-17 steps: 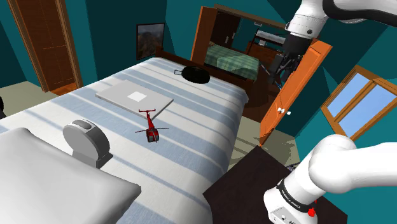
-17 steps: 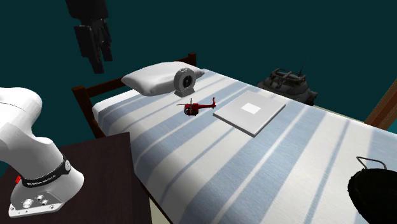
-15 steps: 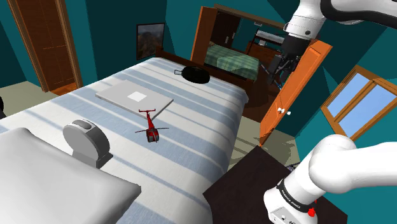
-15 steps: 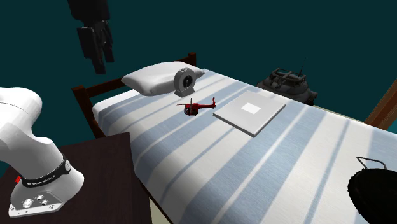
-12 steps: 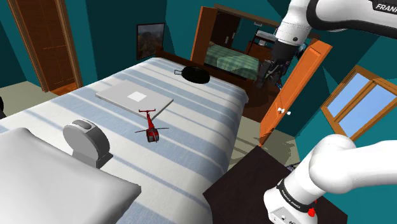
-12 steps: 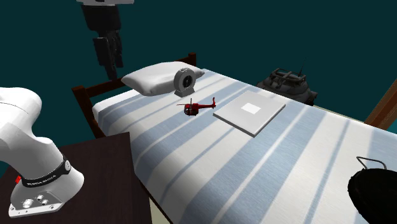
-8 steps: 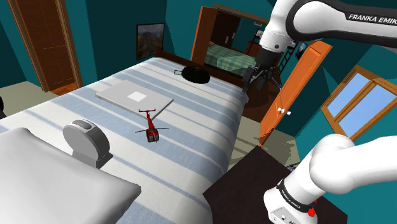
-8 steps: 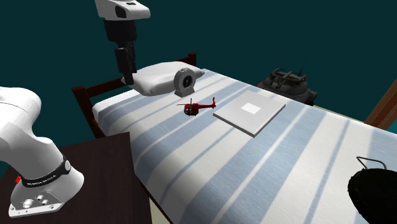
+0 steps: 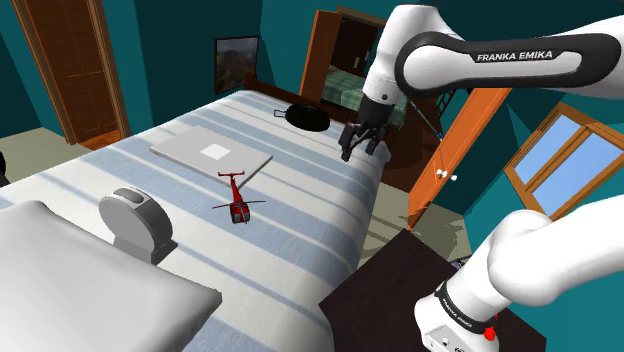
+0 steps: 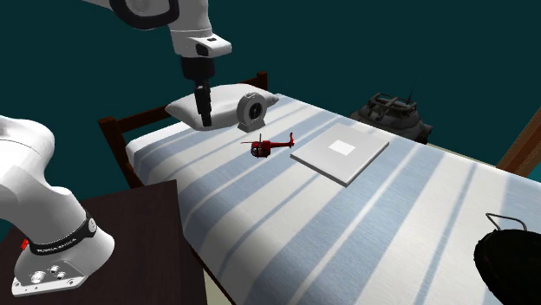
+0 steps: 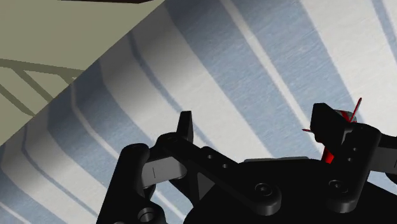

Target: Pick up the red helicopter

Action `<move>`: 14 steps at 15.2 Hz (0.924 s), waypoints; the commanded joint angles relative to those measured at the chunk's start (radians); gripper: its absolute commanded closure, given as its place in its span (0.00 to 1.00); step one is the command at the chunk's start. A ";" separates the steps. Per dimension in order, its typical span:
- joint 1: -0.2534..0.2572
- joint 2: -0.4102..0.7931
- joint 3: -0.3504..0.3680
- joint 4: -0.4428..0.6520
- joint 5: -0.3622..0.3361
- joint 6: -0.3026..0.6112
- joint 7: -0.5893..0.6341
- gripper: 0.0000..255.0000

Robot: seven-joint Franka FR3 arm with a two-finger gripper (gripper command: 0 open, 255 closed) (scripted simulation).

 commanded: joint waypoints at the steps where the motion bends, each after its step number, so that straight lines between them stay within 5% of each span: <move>1: 0.004 0.064 0.018 0.008 -0.001 0.065 0.020 0.00; 14: 0.038 0.522 0.119 0.198 -0.106 0.364 0.204 0.00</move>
